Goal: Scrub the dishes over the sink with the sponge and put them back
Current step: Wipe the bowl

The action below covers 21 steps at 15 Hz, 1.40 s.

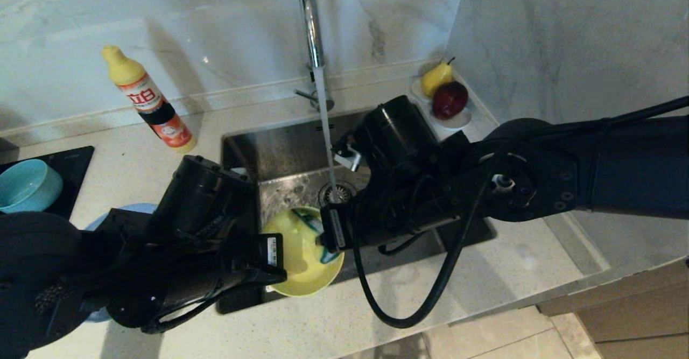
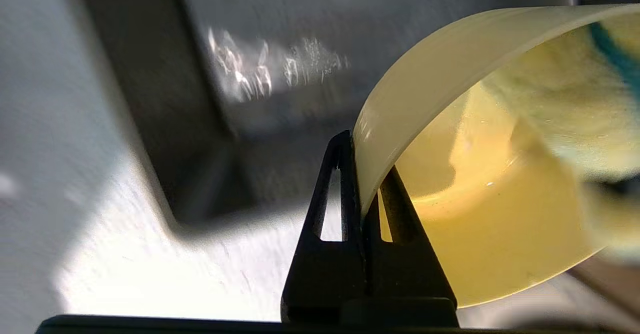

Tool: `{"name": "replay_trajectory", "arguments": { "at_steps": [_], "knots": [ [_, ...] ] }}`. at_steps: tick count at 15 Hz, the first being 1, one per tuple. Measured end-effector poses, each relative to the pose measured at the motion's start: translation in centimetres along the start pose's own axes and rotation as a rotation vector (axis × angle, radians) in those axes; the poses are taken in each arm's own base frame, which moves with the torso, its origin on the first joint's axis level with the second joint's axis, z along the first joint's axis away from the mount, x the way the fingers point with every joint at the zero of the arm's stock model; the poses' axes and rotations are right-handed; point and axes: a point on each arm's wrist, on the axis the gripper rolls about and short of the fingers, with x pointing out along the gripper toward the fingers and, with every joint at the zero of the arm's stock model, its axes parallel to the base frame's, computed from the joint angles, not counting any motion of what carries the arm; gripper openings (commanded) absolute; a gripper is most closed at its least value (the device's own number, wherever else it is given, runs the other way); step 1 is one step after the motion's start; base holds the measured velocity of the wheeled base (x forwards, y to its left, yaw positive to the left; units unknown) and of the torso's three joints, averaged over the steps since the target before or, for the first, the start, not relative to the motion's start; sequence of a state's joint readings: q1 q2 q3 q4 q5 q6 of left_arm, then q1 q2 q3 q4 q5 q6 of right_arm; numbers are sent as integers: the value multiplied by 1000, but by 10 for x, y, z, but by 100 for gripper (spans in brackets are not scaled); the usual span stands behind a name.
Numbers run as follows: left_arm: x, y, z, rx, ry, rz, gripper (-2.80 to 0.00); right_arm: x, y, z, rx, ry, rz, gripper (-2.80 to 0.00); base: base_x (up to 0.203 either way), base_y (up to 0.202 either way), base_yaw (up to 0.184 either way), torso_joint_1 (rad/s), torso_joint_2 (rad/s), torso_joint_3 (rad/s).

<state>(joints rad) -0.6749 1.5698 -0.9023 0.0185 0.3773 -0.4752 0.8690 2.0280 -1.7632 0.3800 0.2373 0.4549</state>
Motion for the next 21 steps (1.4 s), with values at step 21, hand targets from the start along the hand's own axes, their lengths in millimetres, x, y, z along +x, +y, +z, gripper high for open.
{"name": "replay_trajectory", "arguments": {
  "at_steps": [21],
  "knots": [
    [0,4,-3,115,-257,17,-280,6,-5,-3,31,47,-21,-280,0,0,0,0,0,0]
  ]
}}
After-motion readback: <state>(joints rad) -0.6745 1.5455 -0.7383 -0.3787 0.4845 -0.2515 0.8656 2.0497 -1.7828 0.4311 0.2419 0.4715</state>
